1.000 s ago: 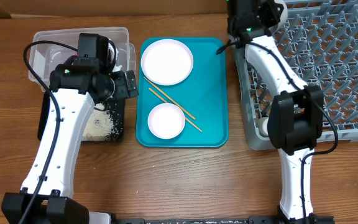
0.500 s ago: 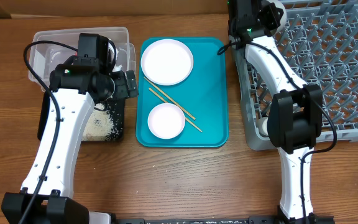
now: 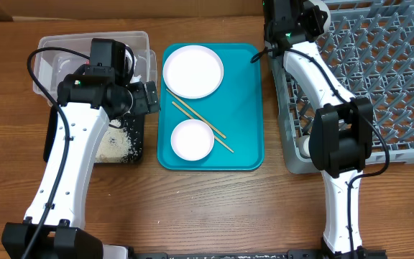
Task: Sort waste into correct bins and load items into the dishwasher
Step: 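Set the grey bowl upright at the back of the rack and release, then reach the right gripper to the pink bowl on the teal tray and grasp its rim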
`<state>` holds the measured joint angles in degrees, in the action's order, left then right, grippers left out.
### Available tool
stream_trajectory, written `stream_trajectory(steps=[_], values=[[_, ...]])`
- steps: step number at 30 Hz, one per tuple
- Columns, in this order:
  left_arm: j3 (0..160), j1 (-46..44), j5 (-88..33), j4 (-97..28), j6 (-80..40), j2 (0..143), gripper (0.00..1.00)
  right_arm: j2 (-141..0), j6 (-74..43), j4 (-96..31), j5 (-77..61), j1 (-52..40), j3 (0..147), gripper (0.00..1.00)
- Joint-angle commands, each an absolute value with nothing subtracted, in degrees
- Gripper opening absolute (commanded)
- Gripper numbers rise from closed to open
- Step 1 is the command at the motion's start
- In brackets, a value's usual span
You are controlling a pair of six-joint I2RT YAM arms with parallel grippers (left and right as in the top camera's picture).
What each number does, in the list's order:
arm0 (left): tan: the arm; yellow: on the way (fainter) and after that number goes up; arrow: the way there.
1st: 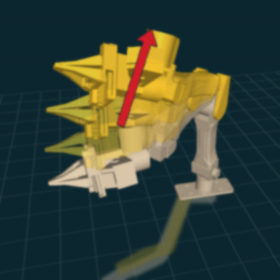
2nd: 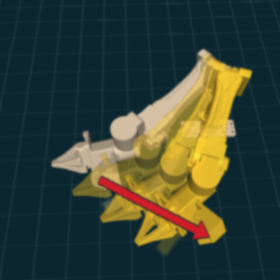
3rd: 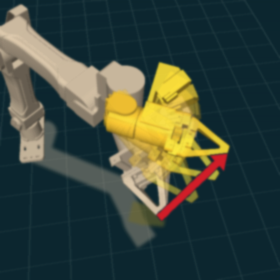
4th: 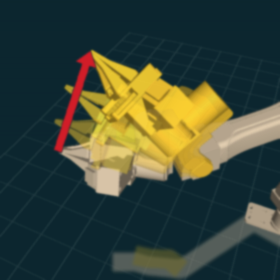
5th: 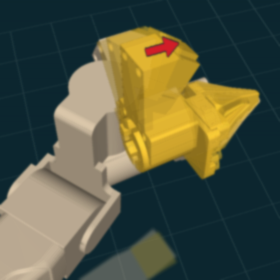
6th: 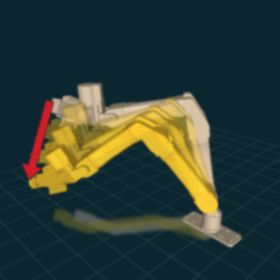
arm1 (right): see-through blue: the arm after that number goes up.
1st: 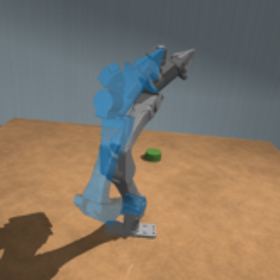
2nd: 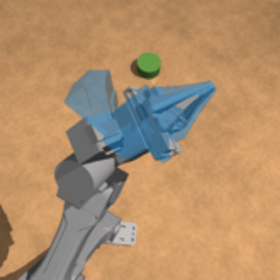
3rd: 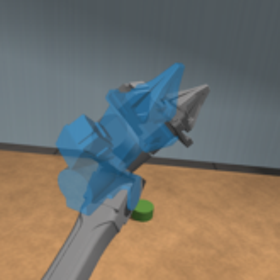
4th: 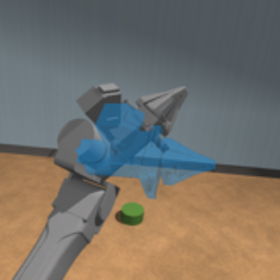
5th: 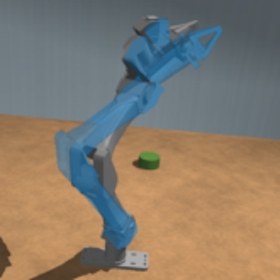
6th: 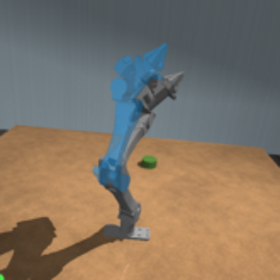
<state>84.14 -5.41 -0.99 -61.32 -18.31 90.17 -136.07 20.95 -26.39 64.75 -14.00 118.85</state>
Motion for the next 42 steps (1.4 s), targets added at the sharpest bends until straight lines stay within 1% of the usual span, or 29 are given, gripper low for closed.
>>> stream_trajectory(steps=[1, 9, 10, 11, 13, 17, 18, 22, 26, 31, 34, 36, 39, 41, 42], values=[[85.38, -5.43, -0.45, -61.25, -18.85, 90.32, 1.0, -136.68, 19.49, -26.48, 64.23, -13.63, 118.69, 0.04], [85.38, -5.43, -0.45, -61.25, -18.85, 90.32, 1.0, -136.68, 19.42, -27.66, 64.25, -13.96, 116.95, 0.04], [85.38, -5.43, -0.45, -61.25, -18.85, 90.32, 1.0, -136.68, 19.42, -27.68, 64.25, -14.2, 116.95, 0.08], [85.38, -5.43, -0.45, -61.25, -18.85, 90.32, 1.0, -136.68, 19.44, -27.68, 64.25, -14.44, 116.95, 0.15], [85.38, -5.43, -0.45, -61.25, -18.85, 90.32, 1.0, -136.68, 19.44, -27.68, 64.27, -14.94, 116.95, 0.22], [85.38, -5.43, -0.45, -61.25, -18.87, 90.32, 1.0, -136.68, 19.44, -27.94, 64.45, -16.01, 116.95, 0.24], [85.38, -5.43, -0.45, -61.25, -18.85, 90.32, 1.0, -136.68, 19.44, -28.69, 64.49, -16.71, 116.97, 0.28], [85.38, -5.43, -0.45, -61.25, -18.85, 90.32, 1.0, -136.68, 19.42, -30.35, 65.63, -18.17, 116.97, 0.29], [85.38, -5.43, -0.45, -61.25, -18.85, 90.32, 1.0, -136.68, 19.42, -30.35, 69.23, -19.53, 117.01, 0.38], [85.38, -5.43, -0.45, -61.25, -18.85, 90.32, 1.0, -136.62, 19.4, -30.35, 71.09, -21.5, 117.05, 0.45], [85.38, -5.43, -0.45, -61.25, -18.85, 90.32, 1.0, -136.05, 18.28, -30.37, 70.89, -22.85, 117.08, 0.52], [85.38, -5.43, -0.45, -61.25, -18.85, 90.32, 1.0, -135.41, 16.88, -30.41, 70.37, -23.59, 117.08, 0.58], [85.38, -5.43, -0.45, -61.25, -18.85, 90.32, 1.0, -134.1, 15.55, -31.38, 67.29, -24.49, 117.08, 0.63], [85.38, -5.43, -0.45, -61.25, -18.87, 90.32, 1.0, -131.74, 10.41, -35.22, 60.97, -25.28, 117.08, 0.75], [85.38, -5.43, -0.45, -61.25, -18.85, 90.32, 1.0, -130.67, 8.21, -36.97, 57.39, -25.45, 117.08, 0.86]])
